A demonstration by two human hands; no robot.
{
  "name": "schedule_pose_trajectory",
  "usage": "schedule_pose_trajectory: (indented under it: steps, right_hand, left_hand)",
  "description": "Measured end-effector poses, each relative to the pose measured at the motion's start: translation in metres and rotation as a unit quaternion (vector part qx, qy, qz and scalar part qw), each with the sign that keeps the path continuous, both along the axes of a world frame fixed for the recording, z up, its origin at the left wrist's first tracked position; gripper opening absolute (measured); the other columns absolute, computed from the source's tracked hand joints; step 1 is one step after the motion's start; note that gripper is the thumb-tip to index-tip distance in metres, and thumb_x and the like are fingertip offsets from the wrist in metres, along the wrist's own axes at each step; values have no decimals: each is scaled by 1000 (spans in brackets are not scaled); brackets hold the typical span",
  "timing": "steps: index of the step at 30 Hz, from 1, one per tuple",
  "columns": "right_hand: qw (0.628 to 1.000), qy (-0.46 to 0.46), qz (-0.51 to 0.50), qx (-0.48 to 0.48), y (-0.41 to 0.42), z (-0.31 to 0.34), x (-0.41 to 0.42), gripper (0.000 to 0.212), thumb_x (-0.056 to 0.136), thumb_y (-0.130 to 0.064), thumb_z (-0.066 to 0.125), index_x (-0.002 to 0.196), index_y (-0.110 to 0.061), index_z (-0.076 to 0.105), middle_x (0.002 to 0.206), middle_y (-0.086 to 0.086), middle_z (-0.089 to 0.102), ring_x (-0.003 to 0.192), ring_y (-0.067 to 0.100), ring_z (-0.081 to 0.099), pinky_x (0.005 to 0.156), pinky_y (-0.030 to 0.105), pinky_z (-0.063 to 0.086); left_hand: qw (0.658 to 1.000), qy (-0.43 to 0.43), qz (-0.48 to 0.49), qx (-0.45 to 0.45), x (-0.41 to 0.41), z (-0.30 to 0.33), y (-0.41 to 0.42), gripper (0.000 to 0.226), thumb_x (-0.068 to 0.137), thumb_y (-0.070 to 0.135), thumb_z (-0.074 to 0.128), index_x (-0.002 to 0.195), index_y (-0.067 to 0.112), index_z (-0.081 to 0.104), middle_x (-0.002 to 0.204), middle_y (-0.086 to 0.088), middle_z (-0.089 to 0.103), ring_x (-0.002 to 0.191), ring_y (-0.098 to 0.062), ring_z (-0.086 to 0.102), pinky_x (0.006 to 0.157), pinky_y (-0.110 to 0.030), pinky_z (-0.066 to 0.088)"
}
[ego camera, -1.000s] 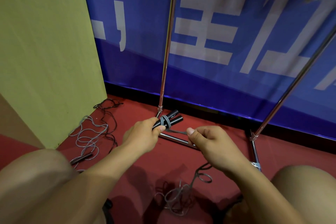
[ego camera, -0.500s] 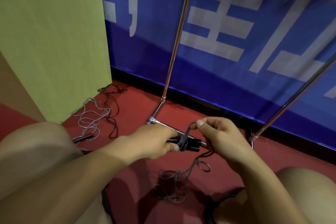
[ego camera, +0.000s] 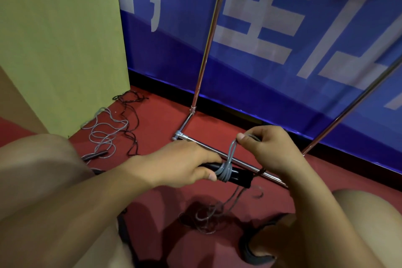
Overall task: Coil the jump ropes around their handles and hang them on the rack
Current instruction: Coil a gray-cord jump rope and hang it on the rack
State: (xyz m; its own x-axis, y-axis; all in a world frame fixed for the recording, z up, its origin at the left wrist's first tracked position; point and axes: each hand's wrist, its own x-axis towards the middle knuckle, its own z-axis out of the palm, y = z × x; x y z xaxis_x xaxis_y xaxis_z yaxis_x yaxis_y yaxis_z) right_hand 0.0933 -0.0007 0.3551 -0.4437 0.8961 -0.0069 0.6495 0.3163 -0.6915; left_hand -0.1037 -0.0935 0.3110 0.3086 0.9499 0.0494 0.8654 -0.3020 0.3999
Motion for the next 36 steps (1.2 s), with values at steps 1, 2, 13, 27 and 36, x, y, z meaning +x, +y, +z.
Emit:
schedule_pose_trajectory:
  steps: [1, 2, 13, 27, 36]
  right_hand:
    - [1000, -4, -4, 16, 2, 0, 1, 26, 88, -40, 70, 76, -17, 73, 67, 9, 65, 59, 21, 55, 59, 36, 47]
    - [1000, 4, -7, 21, 2, -1, 1, 26, 87, -41, 71, 76, -18, 73, 67, 8, 66, 58, 17, 54, 58, 34, 47]
    - [951, 227, 17, -209, 3, 8, 0, 21, 79, -25, 74, 91, -10, 66, 67, 1, 50, 55, 11, 40, 54, 26, 37]
    - [946, 224, 71, -223, -12, 1, -14, 14, 92, -11, 63, 107, -11, 64, 81, 14, 51, 58, 14, 50, 57, 24, 46]
    - [947, 208, 52, -239, -13, 2, -16, 15, 96, -13, 60, 107, -3, 64, 71, 7, 48, 52, 11, 40, 51, 23, 38]
  left_hand:
    - [1000, -14, -4, -2, -1, 0, -1, 21, 94, 48, 59, 108, 34, 58, 67, 24, 49, 68, 15, 47, 60, -12, 28]
    - [1000, -27, -7, -3, -3, 1, -2, 19, 93, 48, 59, 107, 36, 56, 68, 25, 50, 68, 14, 47, 61, -15, 31]
    - [963, -264, -30, -45, -2, 10, -6, 35, 93, 51, 59, 118, 28, 64, 82, -3, 65, 67, -19, 58, 67, -37, 52]
    - [817, -564, 115, 33, -2, 14, 13, 46, 97, 38, 47, 118, -2, 55, 63, 7, 53, 50, -10, 40, 47, -17, 33]
    - [807, -532, 252, 48, -5, 12, 18, 42, 105, 36, 45, 89, -1, 58, 65, -6, 53, 53, -13, 42, 55, -27, 35]
